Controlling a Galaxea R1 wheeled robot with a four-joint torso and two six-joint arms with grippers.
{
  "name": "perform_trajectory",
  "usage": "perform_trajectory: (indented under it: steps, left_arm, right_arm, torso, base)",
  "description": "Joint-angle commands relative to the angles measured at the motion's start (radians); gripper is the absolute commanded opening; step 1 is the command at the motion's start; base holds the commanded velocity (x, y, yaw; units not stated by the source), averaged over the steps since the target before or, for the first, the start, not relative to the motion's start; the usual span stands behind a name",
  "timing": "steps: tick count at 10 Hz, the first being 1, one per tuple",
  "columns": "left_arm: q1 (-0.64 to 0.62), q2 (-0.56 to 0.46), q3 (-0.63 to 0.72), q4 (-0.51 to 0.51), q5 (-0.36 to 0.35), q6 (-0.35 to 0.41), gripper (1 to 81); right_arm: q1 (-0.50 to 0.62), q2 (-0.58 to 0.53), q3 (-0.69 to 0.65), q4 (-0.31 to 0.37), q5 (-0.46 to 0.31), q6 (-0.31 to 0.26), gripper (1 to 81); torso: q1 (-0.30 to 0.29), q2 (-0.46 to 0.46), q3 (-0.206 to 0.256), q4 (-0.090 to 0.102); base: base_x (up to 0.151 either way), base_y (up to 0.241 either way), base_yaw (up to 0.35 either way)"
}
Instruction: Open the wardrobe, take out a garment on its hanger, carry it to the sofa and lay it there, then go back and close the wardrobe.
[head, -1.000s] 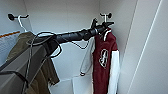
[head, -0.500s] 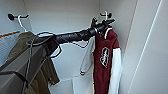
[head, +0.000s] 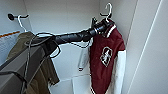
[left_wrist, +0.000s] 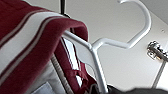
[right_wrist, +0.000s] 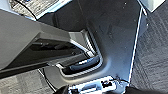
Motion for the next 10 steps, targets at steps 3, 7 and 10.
perform_trajectory:
  steps: [3, 7, 10]
  left_arm:
    - [-0.291, -0.075, 0.06, 0.029, -0.065, 0.017, 1.0]
    - [-0.314, -0.127, 0.099, 0.066, 0.059, 0.008, 1.0]
    - [-0.308, -0.167, 0.137, 0.099, 0.131, 0.008, 1.0]
  right_arm:
    - [0.016, -0.004, 0.028, -0.012, -0.056, -0.018, 81.1]
    - [0.031, -0.014, 0.054, -0.02, -0.056, -0.019, 81.1]
    - [0.047, -0.015, 0.069, -0.018, -0.058, -0.019, 81.1]
  torso:
    - [0.0, 0.0, 0.0, 0.0]
    - [0.0, 0.0, 0.0, 0.136]
    - [0.0, 0.0, 0.0, 0.142]
  base:
    - [0.0, 0.0, 0.0]
    - [0.0, 0.0, 0.0]
    - [0.0, 0.0, 0.0]
